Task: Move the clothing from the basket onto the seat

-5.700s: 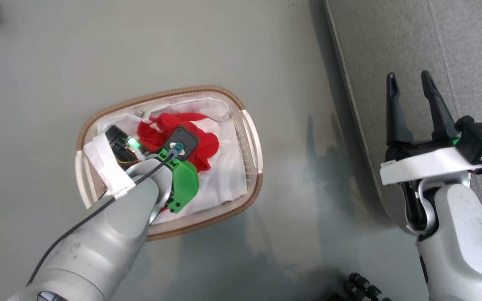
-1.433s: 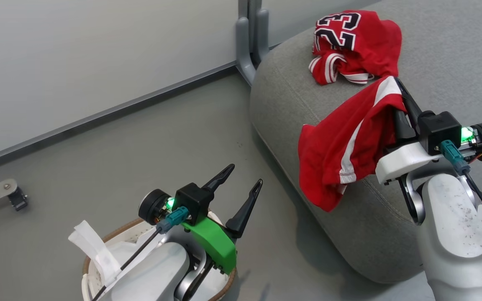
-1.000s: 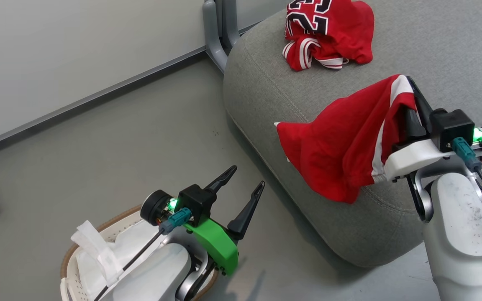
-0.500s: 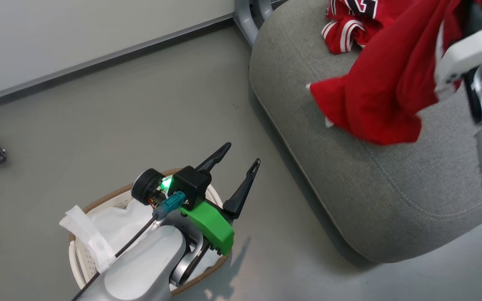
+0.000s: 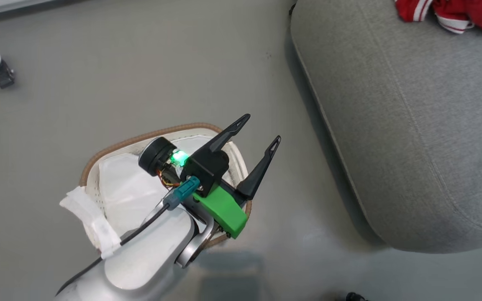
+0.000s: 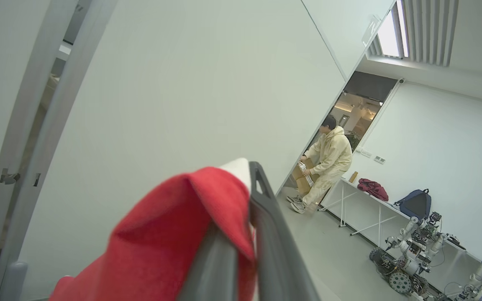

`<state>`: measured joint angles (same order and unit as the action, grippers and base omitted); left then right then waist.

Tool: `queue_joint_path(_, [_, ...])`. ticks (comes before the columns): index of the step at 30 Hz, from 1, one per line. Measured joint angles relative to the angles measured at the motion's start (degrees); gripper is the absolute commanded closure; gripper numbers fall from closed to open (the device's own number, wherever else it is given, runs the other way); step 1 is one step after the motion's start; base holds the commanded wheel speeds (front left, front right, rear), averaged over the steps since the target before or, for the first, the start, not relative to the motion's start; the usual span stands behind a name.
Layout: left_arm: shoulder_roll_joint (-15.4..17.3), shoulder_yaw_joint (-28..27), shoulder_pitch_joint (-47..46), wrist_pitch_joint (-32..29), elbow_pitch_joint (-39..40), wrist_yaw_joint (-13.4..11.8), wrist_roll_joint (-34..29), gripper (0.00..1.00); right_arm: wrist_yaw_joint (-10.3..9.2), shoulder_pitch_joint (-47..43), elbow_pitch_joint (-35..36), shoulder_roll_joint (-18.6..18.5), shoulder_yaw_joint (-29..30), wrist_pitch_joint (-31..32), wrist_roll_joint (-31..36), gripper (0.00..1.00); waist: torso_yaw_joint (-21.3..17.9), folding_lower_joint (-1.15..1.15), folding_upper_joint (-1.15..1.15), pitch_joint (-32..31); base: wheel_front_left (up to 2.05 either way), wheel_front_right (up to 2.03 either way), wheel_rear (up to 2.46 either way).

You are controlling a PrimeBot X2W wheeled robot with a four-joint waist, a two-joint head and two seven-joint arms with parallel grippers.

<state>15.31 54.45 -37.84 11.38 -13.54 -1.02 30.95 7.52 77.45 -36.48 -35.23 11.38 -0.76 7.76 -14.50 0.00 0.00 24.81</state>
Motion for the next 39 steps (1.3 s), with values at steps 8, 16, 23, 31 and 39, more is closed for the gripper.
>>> queue_joint_path(8, [1.3, 0.2, -2.0, -0.7, 2.1, -0.6, -1.4, 0.0, 0.01, -2.8, -4.9, -0.2, 11.9, -0.4, 5.8, 1.0, 4.7, 0.0, 0.0, 6.7, 0.0, 0.0, 0.0])
queue_joint_path(16, [2.5, 0.3, -3.3, -1.6, 3.6, -1.2, -2.5, 0.0, 0.01, -12.0, -5.3, 7.6, 23.9, -3.9, 13.0, 1.0, 8.5, 0.01, 0.0, 11.8, 0.0, 0.0, 0.0])
queue_joint_path(23, [4.1, -0.1, -3.3, -2.3, 4.3, -2.0, -2.5, 0.0, 0.01, -14.8, -6.3, 12.4, 25.6, -6.0, 16.2, 0.0, 9.4, 0.01, 0.0, 13.8, 0.0, 0.0, 0.0])
queue_joint_path(31, [5.4, -0.7, -2.4, -2.2, 4.7, -3.3, -1.9, 0.0, 0.01, -13.2, -11.7, 14.5, 22.4, -9.4, 14.5, 0.0, 6.3, 0.01, 0.0, 12.9, 0.0, 0.0, 0.0])
queue_joint_path(39, [5.6, -1.9, -0.6, -1.1, 3.9, -3.8, 0.6, 0.0, 0.01, -16.9, -14.8, 16.2, 17.4, -12.7, 11.8, 0.0, 3.8, 0.0, 0.0, 8.6, 0.0, 0.0, 0.0])
